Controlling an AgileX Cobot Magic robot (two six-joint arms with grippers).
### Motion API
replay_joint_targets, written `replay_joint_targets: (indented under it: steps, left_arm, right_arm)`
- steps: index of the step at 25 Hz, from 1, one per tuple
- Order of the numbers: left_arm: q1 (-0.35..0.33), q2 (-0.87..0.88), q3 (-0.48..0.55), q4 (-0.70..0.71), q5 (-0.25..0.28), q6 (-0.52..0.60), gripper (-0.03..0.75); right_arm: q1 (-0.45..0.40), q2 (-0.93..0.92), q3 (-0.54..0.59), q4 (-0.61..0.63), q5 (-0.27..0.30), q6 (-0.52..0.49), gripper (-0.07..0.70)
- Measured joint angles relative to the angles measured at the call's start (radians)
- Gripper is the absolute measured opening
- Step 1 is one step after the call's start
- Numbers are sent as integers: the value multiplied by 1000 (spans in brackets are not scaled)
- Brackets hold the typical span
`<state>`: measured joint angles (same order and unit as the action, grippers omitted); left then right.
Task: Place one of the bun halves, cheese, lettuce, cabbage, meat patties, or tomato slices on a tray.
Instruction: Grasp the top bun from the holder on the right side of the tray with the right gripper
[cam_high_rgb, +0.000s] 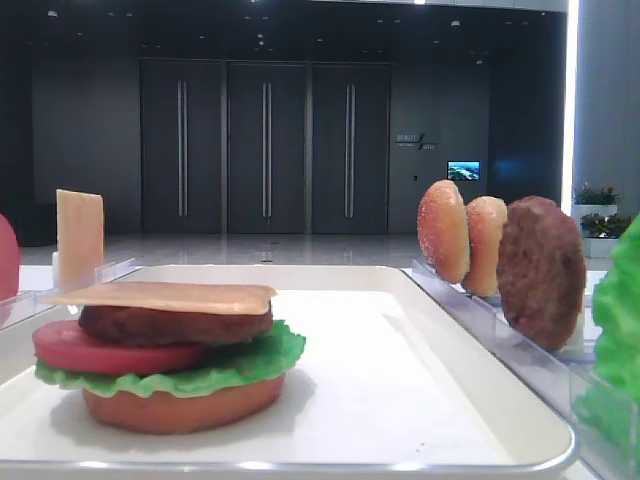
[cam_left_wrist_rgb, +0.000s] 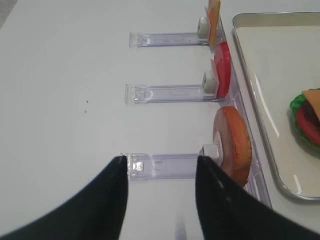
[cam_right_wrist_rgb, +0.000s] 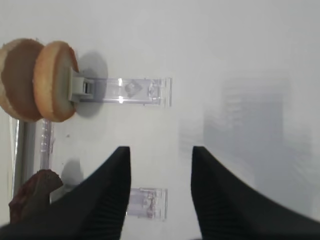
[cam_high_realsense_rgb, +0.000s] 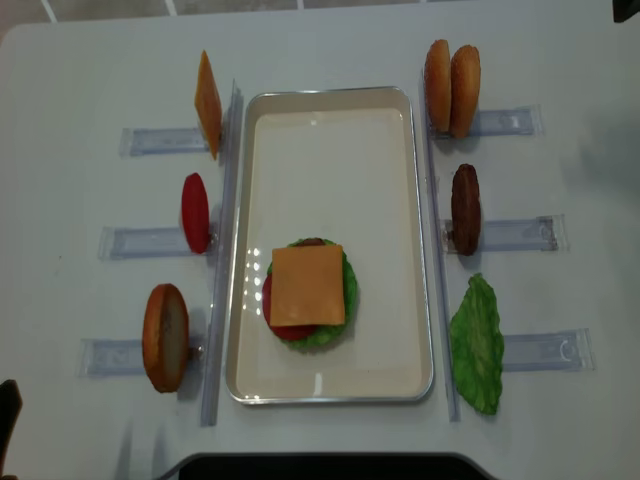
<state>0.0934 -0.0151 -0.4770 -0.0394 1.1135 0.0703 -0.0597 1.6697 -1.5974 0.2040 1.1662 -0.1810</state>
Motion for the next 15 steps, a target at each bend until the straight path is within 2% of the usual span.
replay_joint_targets:
  steps: [5,12,15]
  left_arm:
    - [0,0,0,0,0,0,345]
    - [0,0,0,0,0,0,345]
    - [0,0,0,0,0,0,345]
  right_arm:
    - [0,76,-103,0,41,-2,281]
    - [3,98,-115,-2,48,-3,286]
    - [36,98,-116,-7,47,-3,297]
